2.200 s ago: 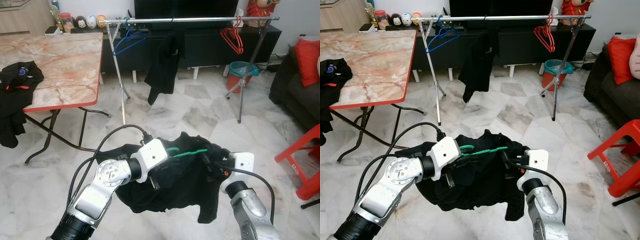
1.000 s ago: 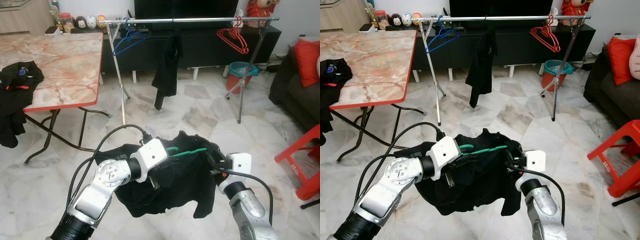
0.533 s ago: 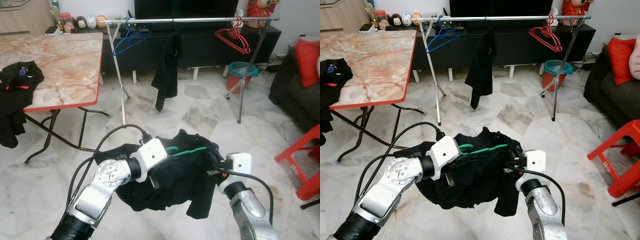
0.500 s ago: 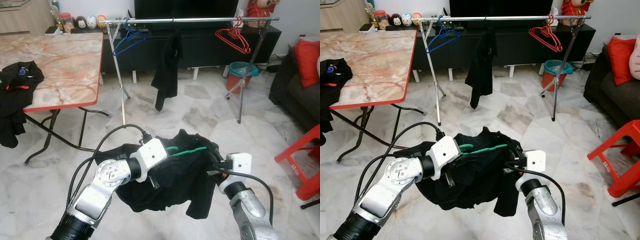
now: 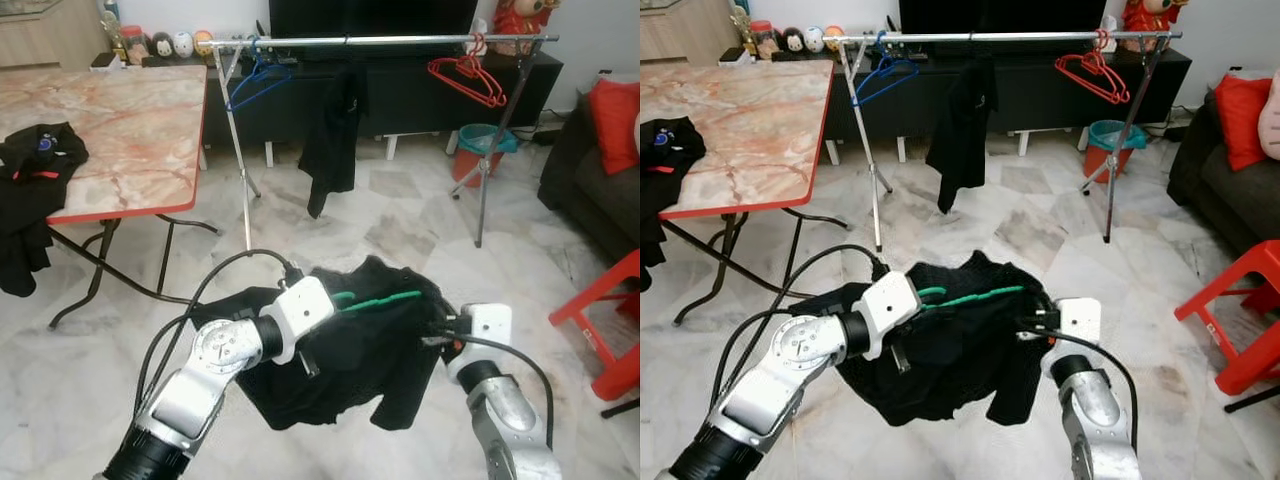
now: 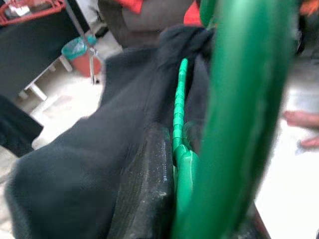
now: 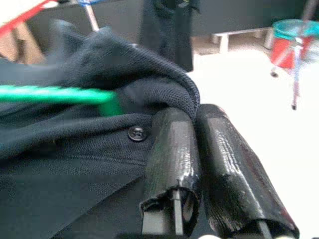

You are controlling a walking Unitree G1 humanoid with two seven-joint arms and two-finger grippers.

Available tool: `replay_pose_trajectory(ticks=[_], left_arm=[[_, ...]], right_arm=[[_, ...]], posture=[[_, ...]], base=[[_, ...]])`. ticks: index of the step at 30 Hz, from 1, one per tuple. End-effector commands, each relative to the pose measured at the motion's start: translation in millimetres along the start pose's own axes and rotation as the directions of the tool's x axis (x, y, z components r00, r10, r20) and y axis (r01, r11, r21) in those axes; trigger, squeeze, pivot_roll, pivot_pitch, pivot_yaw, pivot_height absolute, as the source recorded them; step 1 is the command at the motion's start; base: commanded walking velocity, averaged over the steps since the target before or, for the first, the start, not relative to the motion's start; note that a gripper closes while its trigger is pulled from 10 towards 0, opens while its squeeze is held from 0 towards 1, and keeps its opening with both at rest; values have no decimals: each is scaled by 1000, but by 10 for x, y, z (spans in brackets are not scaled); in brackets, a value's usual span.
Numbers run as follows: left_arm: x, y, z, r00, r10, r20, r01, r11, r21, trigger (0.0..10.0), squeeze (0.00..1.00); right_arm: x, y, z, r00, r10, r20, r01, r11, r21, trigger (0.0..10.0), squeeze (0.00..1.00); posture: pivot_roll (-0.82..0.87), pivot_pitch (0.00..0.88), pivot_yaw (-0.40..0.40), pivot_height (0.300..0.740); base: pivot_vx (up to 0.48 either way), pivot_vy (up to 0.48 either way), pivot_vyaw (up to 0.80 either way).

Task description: Hang hanger

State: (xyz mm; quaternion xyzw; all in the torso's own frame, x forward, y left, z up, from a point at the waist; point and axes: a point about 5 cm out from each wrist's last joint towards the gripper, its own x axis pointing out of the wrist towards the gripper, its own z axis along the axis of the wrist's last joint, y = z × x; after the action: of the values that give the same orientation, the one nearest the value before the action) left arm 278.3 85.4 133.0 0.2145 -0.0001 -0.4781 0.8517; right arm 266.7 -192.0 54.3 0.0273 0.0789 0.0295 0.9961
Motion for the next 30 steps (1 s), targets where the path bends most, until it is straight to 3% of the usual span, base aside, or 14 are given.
replay_pose_trajectory(ticks=[1,8,9,13,22,24,26,30], left_arm=[[-186,151,-67,999,18,-46,-16,998,53,10000,0],[-423,69,-139,982,-162,-93,167,985,52,10000,0],[-513,49,-135,972,-220,-84,224,974,42,10000,0],[-597,69,-52,966,-260,-9,260,965,24,10000,0],[-574,149,159,965,-205,164,218,974,-61,10000,0],[-545,152,141,970,-207,125,214,976,-41,10000,0],[-489,147,63,981,-191,40,190,981,33,10000,0],[-448,126,66,982,-176,62,175,984,23,10000,0]], right_arm=[[-19,-154,30,997,-77,14,77,997,-2,0,0],[-3,-179,33,996,-92,12,92,996,-3,0,0],[2,-183,32,996,-92,11,92,996,-4,0,0],[3,-198,8,996,-94,-7,94,995,-16,0,0],[-6,-173,-44,997,-64,-32,63,998,-14,0,0],[-2,-145,-49,999,-44,-31,44,999,-6,0,0],[2,-98,-49,999,-12,-35,11,1000,-7,0,0],[1,-53,-55,999,21,-40,-22,1000,-4,0,0]], posture=[[75,0,-19,740],[81,0,-18,740],[82,0,-19,740],[85,0,-26,740],[82,0,-30,740],[84,0,-31,740],[82,0,-32,740],[79,0,-32,740]], base=[[0,0,0],[0,0,0],[0,0,0],[0,0,0],[0,0,0],[0,0,0],[0,0,0],[0,0,0]])
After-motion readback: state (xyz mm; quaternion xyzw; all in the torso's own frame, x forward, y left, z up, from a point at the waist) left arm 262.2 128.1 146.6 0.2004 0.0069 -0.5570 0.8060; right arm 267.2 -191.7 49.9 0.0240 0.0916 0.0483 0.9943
